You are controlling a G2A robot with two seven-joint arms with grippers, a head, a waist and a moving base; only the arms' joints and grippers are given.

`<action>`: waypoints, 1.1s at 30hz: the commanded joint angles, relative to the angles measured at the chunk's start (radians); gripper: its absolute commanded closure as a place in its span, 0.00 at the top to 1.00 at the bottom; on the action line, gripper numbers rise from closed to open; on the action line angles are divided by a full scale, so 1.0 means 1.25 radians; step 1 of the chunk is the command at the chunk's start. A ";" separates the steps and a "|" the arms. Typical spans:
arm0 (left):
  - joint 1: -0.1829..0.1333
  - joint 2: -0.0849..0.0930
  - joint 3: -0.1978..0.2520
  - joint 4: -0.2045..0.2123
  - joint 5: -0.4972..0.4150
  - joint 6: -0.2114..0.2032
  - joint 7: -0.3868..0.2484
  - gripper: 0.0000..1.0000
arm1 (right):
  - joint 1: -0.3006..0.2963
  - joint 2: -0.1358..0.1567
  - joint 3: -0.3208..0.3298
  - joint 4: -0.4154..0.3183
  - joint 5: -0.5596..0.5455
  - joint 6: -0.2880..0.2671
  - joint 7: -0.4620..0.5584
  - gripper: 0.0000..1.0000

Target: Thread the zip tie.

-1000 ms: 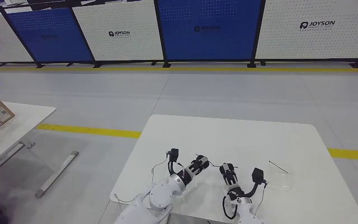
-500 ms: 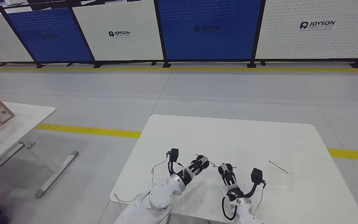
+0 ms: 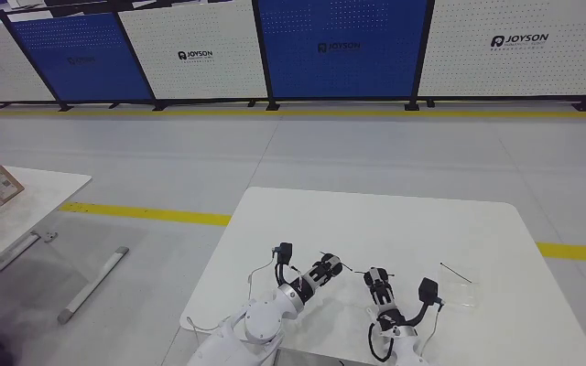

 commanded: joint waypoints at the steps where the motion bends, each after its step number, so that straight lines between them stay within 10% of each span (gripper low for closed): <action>1: 0.000 0.000 0.000 0.000 0.000 0.000 0.000 0.00 | 0.000 0.000 0.000 -0.002 -0.001 0.002 0.001 0.00; 33: 0.000 0.000 0.000 0.000 0.000 0.000 0.000 0.00 | 0.012 -0.002 -0.002 0.004 -0.049 0.037 -0.027 0.00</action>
